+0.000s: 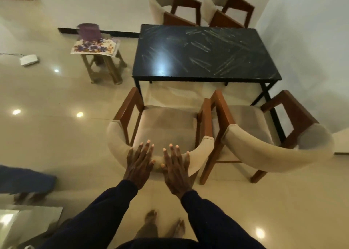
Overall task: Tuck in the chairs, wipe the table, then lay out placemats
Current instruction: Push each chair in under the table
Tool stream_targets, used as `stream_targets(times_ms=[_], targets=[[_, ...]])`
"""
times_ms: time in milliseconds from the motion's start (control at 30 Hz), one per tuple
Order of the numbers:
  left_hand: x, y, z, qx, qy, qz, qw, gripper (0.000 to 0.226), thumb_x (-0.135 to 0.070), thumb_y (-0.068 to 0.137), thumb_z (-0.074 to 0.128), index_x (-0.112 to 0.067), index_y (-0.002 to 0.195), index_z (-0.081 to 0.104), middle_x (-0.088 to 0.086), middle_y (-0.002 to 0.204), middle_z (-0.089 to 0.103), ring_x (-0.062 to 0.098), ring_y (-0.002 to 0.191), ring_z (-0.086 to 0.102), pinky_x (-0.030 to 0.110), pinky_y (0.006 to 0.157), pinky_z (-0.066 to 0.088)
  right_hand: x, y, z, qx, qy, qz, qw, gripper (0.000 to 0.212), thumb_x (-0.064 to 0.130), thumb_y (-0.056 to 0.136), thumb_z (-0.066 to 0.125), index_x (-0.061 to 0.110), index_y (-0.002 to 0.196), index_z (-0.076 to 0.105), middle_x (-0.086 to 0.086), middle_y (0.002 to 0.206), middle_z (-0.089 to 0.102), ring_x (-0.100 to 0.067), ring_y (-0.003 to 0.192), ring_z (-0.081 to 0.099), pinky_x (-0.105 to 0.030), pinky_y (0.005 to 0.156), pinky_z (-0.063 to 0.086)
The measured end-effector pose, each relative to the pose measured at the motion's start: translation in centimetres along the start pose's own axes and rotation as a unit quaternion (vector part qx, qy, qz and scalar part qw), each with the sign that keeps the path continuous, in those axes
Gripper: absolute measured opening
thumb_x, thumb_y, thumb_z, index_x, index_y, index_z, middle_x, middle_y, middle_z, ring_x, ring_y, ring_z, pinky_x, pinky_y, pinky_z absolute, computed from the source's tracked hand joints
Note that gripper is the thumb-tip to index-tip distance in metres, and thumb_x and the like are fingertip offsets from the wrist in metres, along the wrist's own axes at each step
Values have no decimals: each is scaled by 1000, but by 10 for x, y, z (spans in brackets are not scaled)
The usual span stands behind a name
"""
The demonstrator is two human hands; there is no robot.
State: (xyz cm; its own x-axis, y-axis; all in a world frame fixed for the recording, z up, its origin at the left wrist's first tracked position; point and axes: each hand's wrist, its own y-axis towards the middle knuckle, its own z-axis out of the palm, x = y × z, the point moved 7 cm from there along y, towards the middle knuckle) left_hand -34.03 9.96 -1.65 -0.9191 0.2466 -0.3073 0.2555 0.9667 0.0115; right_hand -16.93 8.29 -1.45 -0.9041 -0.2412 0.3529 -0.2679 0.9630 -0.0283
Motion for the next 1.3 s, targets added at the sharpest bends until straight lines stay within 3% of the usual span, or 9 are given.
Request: stream_targets(times_ms=[167, 300, 500, 833, 1100, 1300], targets=[[-5, 1, 5, 3, -14, 19, 1000, 64, -47, 113, 15, -18, 169, 20, 6, 179, 11, 30, 164, 10, 64, 128, 13, -1, 4, 1, 1, 6, 28, 1000, 64, 53, 113, 33, 32, 171, 14, 0, 180, -5, -25, 166, -9, -67, 129, 5], [-9, 6, 8, 23, -30, 15, 999, 68, -52, 112, 11, -16, 168, 26, 8, 177, 16, 32, 163, 16, 68, 127, 15, -6, 9, 3, -6, 24, 20, 999, 64, 55, 112, 38, 37, 170, 17, 4, 180, -4, -23, 166, -6, -65, 130, 8], [-21, 18, 9, 14, -53, 4, 999, 68, -53, 112, 13, -15, 166, 30, 10, 176, 20, 36, 162, 21, 73, 123, 20, -22, 17, 0, 12, 39, 8, 999, 64, 59, 112, 36, 40, 170, 16, 8, 180, -7, -19, 166, -10, -59, 131, -4], [-84, 66, 31, 19, -68, -23, 997, 68, -53, 111, 14, -16, 166, 30, 10, 176, 21, 35, 161, 23, 70, 124, 17, -107, 45, -32, 16, 18, -18, 1000, 61, 56, 112, 39, 33, 167, 29, 6, 180, 0, -17, 166, -9, -52, 132, -4], [-85, 66, 35, 19, -57, -28, 998, 67, -53, 111, 16, -19, 167, 30, 6, 177, 19, 33, 161, 23, 66, 126, 16, -112, 41, -32, 13, 30, -14, 999, 63, 59, 112, 32, 31, 168, 26, 4, 180, 3, -18, 166, -7, -54, 132, -5], [-89, 65, 29, -3, -54, -31, 998, 65, -53, 112, 16, -18, 164, 33, 8, 173, 26, 36, 157, 31, 70, 121, 26, -110, 37, -31, 16, 31, 0, 999, 63, 61, 113, 27, 33, 169, 23, 5, 180, 3, -19, 166, -7, -58, 130, -3]])
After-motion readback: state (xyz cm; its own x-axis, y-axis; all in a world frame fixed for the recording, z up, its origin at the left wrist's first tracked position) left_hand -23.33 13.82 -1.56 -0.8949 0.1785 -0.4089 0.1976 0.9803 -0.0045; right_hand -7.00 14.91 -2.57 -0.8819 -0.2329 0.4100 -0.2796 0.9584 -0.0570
